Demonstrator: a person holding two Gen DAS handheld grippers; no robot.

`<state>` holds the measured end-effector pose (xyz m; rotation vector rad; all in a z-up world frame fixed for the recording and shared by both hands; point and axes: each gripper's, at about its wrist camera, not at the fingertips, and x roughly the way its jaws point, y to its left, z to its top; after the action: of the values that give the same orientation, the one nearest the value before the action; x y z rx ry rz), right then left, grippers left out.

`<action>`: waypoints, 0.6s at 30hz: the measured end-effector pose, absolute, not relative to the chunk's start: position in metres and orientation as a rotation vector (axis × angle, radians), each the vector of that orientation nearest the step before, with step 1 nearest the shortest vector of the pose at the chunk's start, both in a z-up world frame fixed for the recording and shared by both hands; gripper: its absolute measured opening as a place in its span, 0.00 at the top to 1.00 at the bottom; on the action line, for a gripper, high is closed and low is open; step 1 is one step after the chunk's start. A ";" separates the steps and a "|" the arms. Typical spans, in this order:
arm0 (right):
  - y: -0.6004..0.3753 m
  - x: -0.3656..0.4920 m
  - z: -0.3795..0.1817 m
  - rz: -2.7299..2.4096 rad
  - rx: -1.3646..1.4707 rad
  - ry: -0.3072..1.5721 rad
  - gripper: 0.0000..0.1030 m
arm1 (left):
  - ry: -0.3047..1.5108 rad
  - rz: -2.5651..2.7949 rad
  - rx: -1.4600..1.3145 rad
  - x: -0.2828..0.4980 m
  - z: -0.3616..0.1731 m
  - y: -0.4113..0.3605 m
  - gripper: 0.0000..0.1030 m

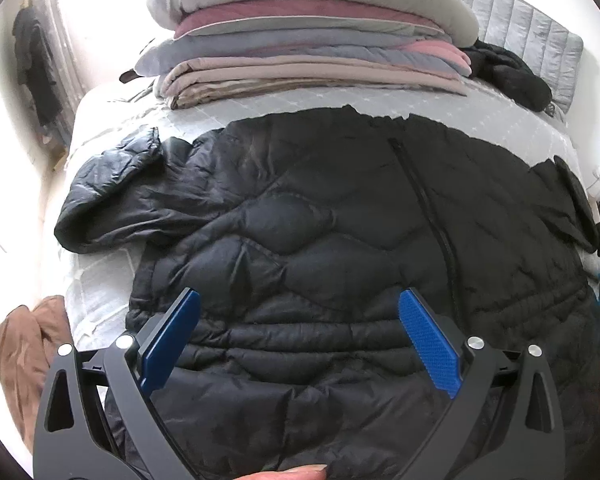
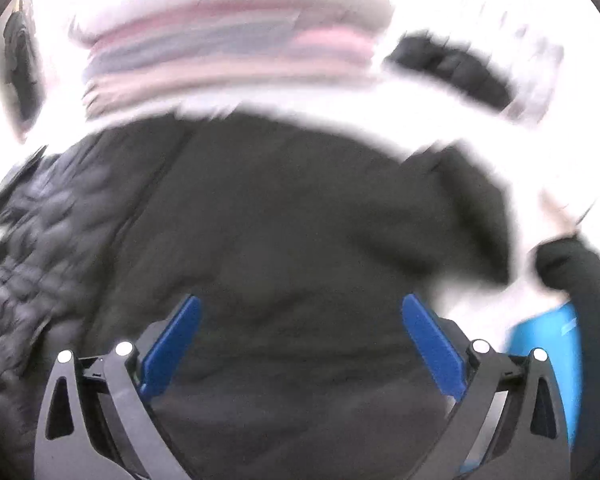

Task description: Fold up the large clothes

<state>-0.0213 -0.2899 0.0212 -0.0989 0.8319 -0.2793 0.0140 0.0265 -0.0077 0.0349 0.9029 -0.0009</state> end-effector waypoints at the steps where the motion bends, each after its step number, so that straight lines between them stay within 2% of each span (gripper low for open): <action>1: -0.306 -0.022 0.031 -0.322 -0.117 0.787 0.06 | 0.905 -0.003 0.037 0.014 -0.009 0.025 0.07; 3: -0.345 -0.020 0.043 -0.403 -0.116 0.732 0.06 | 0.913 -0.012 0.041 0.014 -0.012 0.022 0.07; 7: -0.404 0.012 0.048 -0.565 -0.188 0.752 0.06 | 0.928 -0.032 0.049 0.016 -0.019 0.017 0.07; 18: -0.474 0.125 0.004 -0.664 -0.282 0.896 0.08 | 1.053 -0.104 -0.046 0.034 -0.039 0.022 0.07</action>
<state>0.1254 -0.4742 0.0044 -0.2818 0.8964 -0.6641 0.0345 0.0217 -0.0391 -0.0464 1.0526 -0.1037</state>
